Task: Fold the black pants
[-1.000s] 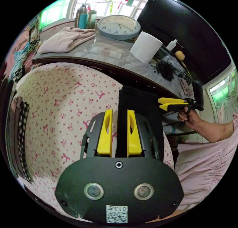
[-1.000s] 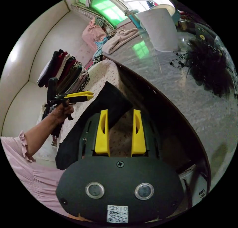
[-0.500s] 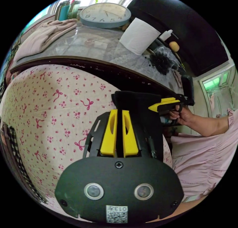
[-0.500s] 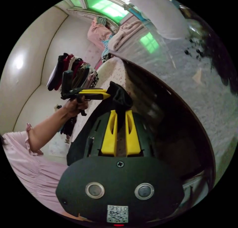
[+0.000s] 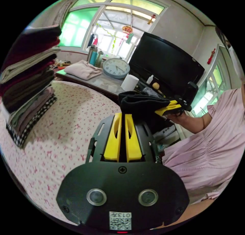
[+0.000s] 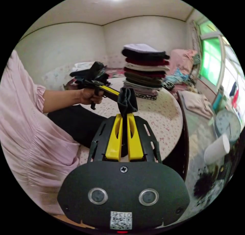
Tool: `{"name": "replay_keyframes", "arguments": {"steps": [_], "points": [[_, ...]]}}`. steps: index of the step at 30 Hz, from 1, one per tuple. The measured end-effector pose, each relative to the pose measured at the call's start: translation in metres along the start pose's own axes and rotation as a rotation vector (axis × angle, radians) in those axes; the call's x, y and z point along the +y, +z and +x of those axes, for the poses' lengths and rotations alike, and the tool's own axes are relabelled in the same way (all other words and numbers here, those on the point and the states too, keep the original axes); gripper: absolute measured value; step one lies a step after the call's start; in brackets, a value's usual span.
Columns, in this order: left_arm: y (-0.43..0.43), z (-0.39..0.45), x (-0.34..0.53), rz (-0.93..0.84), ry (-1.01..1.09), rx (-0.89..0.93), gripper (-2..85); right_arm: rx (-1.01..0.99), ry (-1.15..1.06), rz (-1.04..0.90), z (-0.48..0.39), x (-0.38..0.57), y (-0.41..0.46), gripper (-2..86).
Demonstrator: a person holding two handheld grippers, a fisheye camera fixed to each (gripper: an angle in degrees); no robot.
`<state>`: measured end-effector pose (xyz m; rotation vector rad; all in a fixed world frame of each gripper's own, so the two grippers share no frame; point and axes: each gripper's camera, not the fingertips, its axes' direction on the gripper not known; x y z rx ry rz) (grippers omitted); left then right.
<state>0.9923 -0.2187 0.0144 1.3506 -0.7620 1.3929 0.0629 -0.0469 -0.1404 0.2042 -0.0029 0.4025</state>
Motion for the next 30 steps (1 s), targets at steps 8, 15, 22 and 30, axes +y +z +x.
{"name": "replay_keyframes", "arguments": {"steps": [8,15,22,30], "points": [[-0.134,0.003,0.201,0.076,-0.299,-0.199,1.3,-0.158,-0.436,-0.149,-0.265,-0.049,0.112,3.5],[-0.182,-0.013,0.391,-0.013,-0.776,-0.251,6.8,-0.062,-0.574,-0.46,-0.428,-0.015,0.259,3.3],[-0.197,-0.007,0.448,0.116,-0.869,-0.044,11.3,0.103,-0.741,-0.425,-0.504,0.003,0.294,3.7],[-0.196,-0.011,0.467,0.094,-0.908,-0.019,13.5,0.213,-0.995,-0.35,-0.561,0.026,0.317,5.1]]}}
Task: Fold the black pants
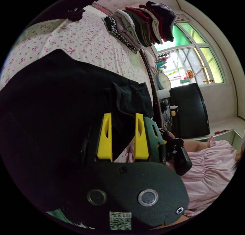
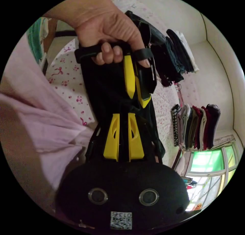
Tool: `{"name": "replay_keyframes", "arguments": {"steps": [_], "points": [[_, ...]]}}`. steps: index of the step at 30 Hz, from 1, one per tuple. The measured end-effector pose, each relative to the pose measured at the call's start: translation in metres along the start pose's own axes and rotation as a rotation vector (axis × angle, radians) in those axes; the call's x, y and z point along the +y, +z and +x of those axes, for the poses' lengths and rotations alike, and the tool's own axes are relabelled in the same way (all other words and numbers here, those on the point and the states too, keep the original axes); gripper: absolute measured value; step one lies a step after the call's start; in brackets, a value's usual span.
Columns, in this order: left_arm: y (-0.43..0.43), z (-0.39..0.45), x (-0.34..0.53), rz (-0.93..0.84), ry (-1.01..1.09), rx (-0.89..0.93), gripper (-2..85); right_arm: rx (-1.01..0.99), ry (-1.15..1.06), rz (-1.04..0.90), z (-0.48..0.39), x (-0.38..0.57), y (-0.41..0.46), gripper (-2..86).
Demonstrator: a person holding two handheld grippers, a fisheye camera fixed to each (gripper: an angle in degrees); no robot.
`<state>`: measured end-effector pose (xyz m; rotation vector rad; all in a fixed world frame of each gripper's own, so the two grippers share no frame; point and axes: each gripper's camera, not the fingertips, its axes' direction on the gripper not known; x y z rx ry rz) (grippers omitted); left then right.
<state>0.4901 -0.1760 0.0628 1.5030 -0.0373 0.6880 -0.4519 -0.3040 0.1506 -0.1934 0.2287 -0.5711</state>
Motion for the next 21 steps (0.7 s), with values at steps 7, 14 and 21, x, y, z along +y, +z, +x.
{"name": "replay_keyframes", "arguments": {"steps": [7,14,21], "points": [[-0.004,0.001,0.009,-0.035,-0.036,-0.024,14.4,-0.083,0.208,0.14,0.026,0.023,-0.025,0.8],[-0.005,0.024,0.014,-0.113,0.01,-0.241,3.8,-0.075,0.686,-0.157,0.099,0.124,0.04,0.0],[-0.047,0.042,0.038,-0.113,0.065,-0.346,3.0,-0.12,0.852,-0.12,0.117,0.159,0.077,-0.1]]}}
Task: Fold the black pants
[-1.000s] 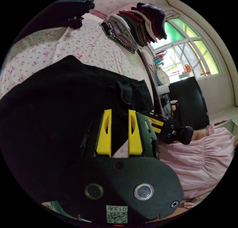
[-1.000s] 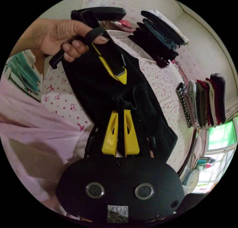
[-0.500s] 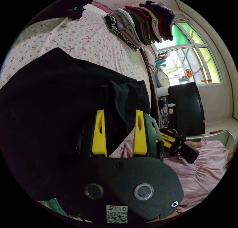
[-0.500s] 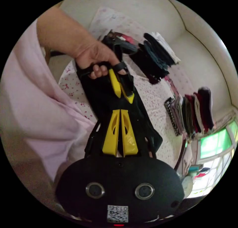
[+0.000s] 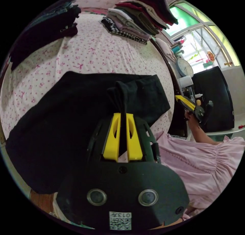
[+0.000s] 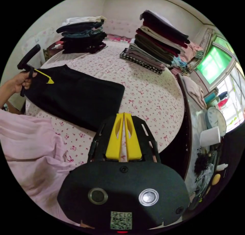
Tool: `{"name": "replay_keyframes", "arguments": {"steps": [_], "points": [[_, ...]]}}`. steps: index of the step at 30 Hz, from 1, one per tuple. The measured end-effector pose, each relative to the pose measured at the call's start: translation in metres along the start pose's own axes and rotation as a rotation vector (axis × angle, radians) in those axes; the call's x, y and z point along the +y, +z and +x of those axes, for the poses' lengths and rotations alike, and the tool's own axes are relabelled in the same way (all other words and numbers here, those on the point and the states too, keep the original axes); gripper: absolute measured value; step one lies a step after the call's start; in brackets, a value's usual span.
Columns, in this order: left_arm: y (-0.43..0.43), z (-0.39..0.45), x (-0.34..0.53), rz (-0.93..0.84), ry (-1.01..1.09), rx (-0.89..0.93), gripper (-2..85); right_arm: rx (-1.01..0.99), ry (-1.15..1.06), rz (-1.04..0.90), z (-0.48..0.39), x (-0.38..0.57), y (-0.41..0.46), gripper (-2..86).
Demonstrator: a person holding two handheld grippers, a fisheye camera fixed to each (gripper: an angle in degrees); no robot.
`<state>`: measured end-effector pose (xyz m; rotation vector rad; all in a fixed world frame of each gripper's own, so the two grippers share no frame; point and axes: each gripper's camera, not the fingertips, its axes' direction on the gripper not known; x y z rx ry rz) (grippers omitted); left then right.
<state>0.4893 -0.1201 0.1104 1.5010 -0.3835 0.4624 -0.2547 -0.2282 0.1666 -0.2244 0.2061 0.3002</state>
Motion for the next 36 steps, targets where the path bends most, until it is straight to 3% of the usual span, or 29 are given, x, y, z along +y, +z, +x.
{"name": "replay_keyframes", "arguments": {"steps": [7,12,19,22,25,31,35,36], "points": [[0.0,0.006,0.021,0.0,-0.005,-0.033,3.6,-0.058,-0.168,-0.157,-0.03,-0.012,0.067,-0.1],[-0.037,0.033,0.045,0.084,0.051,-0.175,5.3,-0.039,-0.168,-0.003,-0.018,-0.04,0.065,-0.1],[-0.03,0.098,0.054,0.078,0.244,-0.376,2.7,-0.061,-0.173,0.008,-0.025,-0.096,0.127,0.0],[0.005,0.093,0.052,-0.092,0.25,-0.391,0.7,-0.083,-0.198,-0.135,-0.038,-0.108,0.178,0.1],[-0.013,0.08,0.069,-0.016,0.197,-0.29,0.0,-0.101,-0.216,-0.145,-0.042,-0.112,0.186,0.0],[-0.037,0.094,0.096,-0.003,0.249,-0.36,-0.3,-0.186,-0.242,-0.002,-0.067,-0.101,0.159,0.0],[-0.041,0.076,0.109,0.009,0.178,-0.274,-0.3,-0.208,-0.421,-0.165,-0.127,-0.084,0.195,-0.1],[-0.047,0.074,0.115,0.017,0.166,-0.264,-0.3,-0.177,-0.417,-0.119,-0.135,-0.082,0.195,-0.1]]}}
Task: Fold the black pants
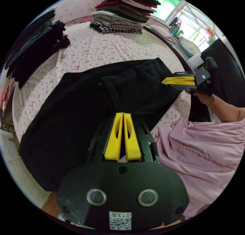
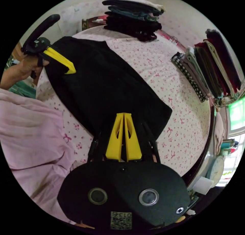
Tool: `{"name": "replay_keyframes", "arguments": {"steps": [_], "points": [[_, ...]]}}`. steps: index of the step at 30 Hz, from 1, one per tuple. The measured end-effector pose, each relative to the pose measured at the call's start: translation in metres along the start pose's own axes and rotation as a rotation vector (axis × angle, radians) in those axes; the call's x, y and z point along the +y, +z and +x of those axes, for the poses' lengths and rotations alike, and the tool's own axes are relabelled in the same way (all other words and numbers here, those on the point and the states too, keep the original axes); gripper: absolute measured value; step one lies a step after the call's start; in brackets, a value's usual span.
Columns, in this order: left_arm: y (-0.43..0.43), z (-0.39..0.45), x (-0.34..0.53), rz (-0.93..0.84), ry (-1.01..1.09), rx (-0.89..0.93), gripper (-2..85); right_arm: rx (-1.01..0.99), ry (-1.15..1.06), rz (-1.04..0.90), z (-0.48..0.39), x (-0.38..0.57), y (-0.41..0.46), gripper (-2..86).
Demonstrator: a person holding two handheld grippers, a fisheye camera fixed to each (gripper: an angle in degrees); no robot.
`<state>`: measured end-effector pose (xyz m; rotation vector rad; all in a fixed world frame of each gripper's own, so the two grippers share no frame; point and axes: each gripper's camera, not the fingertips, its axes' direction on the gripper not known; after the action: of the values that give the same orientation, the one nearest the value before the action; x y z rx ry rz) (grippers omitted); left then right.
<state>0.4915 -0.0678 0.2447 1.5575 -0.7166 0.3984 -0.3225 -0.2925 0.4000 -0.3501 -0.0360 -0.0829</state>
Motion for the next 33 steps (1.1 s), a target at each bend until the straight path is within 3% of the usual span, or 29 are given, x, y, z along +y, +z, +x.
{"name": "replay_keyframes", "arguments": {"steps": [6,10,13,18,20,24,26,29,33], "points": [[-0.043,0.024,0.042,0.124,0.15,-0.131,-0.1,-0.096,-0.056,0.135,-0.026,-0.036,-0.007,-0.2],[-0.022,0.038,0.052,-0.003,0.231,-0.242,-0.2,-0.118,-0.142,0.174,-0.054,-0.08,0.007,-0.2],[-0.022,0.018,0.07,-0.001,0.175,-0.157,-0.3,-0.106,-0.182,0.195,-0.072,-0.121,0.022,-0.1],[-0.029,-0.004,0.094,-0.015,0.149,-0.125,-0.3,-0.178,-0.204,-0.033,-0.086,-0.18,0.088,0.0],[-0.032,-0.012,0.104,-0.016,0.149,-0.125,-0.2,-0.21,-0.213,-0.041,-0.084,-0.187,0.093,0.0],[-0.054,-0.059,0.143,0.071,0.007,0.027,0.2,-0.228,-0.222,-0.008,-0.085,-0.195,0.097,0.0],[-0.08,-0.083,0.177,0.172,-0.076,-0.008,0.7,-0.221,-0.229,0.076,-0.086,-0.197,0.089,0.0],[-0.119,-0.142,0.26,0.307,-0.35,-0.088,3.7,-0.278,-0.278,0.183,-0.092,-0.211,0.084,0.3],[-0.139,-0.235,0.41,0.474,-0.81,0.005,10.3,-0.286,-0.339,0.288,-0.11,-0.249,0.078,1.4]]}}
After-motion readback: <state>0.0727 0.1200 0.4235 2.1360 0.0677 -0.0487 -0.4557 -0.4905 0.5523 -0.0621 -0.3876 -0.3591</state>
